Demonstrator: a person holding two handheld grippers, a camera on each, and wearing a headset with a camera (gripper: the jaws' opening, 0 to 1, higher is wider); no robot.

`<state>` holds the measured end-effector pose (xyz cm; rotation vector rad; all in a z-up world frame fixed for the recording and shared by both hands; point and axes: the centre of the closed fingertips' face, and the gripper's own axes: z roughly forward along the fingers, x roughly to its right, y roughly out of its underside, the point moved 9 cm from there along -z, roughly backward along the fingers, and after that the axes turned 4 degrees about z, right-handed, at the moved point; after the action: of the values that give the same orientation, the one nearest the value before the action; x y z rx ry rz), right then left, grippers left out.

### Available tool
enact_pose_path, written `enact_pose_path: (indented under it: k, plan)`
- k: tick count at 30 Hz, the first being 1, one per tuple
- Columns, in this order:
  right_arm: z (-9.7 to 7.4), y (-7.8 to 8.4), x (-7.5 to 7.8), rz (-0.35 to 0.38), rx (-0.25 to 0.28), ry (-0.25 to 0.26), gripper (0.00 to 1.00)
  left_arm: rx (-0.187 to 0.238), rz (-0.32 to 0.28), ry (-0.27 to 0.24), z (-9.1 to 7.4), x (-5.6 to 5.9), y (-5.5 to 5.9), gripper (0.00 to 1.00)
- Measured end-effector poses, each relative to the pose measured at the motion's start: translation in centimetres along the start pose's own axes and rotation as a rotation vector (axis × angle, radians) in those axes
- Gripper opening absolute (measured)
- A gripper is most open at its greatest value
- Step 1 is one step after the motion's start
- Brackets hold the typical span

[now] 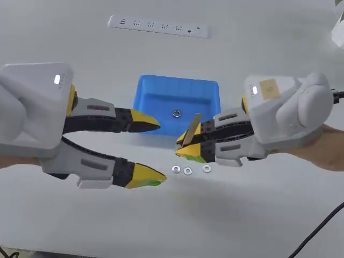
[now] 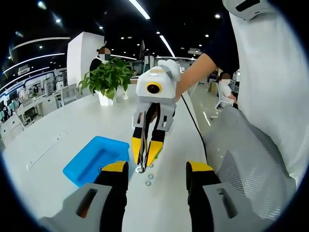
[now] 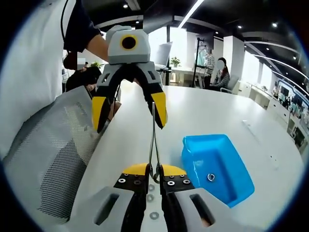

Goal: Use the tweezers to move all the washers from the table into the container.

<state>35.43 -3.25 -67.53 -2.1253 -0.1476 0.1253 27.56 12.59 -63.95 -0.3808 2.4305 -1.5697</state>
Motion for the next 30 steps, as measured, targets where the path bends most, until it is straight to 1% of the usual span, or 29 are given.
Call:
enact_pose_path:
  k: [2,6,10,12,15,18,19,20,21,22,26,28,30]
  plan:
    - [-0.5,-0.8,0.2,-0.002,0.016,0.003,0.09,-0.010,0.005,-0.009,-0.3,-0.3,0.0,0.59]
    - [-1.2,-1.8,0.4,-0.012,0.036,0.013,0.09,-0.023,-0.008,-0.025,-0.7,-0.6,0.3,0.65]
    - [-1.9,-2.8,1.2,-0.021,0.059,0.030,0.09,-0.011,0.000,-0.064,-1.0,-0.7,0.3,0.69]
    - [-2.2,-3.1,1.9,-0.012,0.074,0.039,0.09,-0.009,-0.010,-0.081,-1.0,-0.8,0.3,0.72]
    - [-2.5,-3.3,3.0,-0.011,0.075,0.061,0.09,-0.014,-0.016,-0.105,-1.1,-0.9,0.5,0.76]
    - [-2.8,-3.6,4.6,-0.007,0.090,0.104,0.09,-0.020,-0.027,-0.119,-1.2,-1.0,0.7,0.76]
    - [-2.8,-3.6,4.8,-0.009,0.090,0.109,0.09,-0.027,-0.031,-0.129,-1.3,-1.1,0.9,0.77]
    - [-2.9,-3.7,5.3,-0.008,0.091,0.121,0.09,-0.037,-0.036,-0.133,-1.3,-1.2,1.0,0.77]
    - [-2.9,-3.7,5.7,-0.009,0.092,0.129,0.09,-0.047,-0.051,-0.136,-1.4,-1.3,1.1,0.77]
    - [-2.9,-3.6,6.7,-0.008,0.092,0.138,0.09,-0.046,-0.057,-0.138,-1.5,-1.3,1.2,0.76]
    - [-2.4,-3.2,7.9,-0.007,0.075,0.149,0.09,-0.039,-0.060,-0.149,-1.7,-1.5,1.3,0.77]
    - [-2.0,-2.9,8.2,-0.007,0.065,0.148,0.09,-0.032,-0.066,-0.151,-1.8,-1.5,1.3,0.77]
    - [-1.5,-2.5,8.5,-0.007,0.052,0.144,0.09,-0.034,-0.069,-0.158,-1.8,-1.5,1.4,0.79]
